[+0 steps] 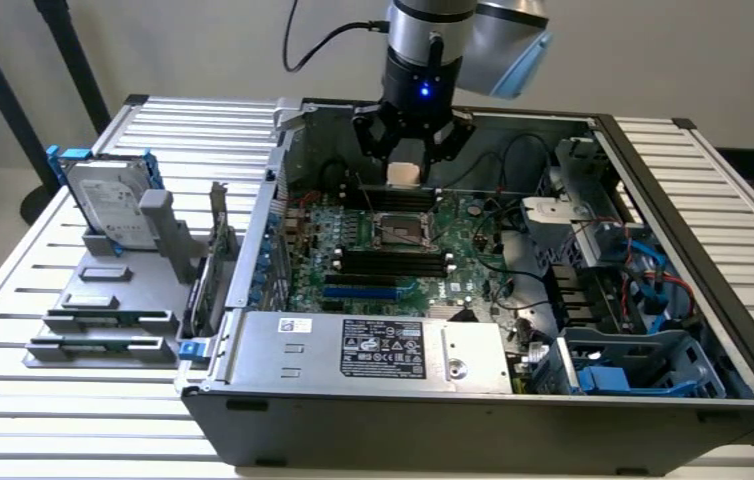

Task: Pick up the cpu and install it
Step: 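Pick up the cpu and move it towards the insertion slot, then place the cpu into insertion slot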

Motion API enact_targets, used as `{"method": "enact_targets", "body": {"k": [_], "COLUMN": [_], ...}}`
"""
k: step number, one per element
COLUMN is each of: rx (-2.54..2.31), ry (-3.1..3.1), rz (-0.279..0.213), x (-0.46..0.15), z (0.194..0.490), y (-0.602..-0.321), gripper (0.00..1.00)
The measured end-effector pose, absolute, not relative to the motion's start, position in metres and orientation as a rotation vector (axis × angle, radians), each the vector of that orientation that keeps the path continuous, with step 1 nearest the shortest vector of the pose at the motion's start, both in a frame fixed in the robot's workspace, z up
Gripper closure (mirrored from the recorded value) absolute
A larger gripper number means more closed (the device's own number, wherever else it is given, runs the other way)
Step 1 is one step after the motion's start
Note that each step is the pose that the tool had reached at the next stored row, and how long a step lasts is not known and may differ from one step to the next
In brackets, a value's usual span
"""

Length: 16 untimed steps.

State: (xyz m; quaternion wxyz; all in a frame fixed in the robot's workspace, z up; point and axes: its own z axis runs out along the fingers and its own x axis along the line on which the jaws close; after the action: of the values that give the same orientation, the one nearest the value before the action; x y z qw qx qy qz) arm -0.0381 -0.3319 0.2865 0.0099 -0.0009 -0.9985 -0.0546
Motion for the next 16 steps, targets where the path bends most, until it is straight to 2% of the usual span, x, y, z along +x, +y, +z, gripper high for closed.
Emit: {"method": "enact_targets", "body": {"k": [9,16], "rx": [-0.016,-0.016], "ry": [-3.12,-3.12], "rz": [-0.118,-0.117], "x": [-0.0356,-0.0356], "z": [0.2784,0.2783], "y": [-0.326,-0.326], "gripper": [0.45,0.45]}}
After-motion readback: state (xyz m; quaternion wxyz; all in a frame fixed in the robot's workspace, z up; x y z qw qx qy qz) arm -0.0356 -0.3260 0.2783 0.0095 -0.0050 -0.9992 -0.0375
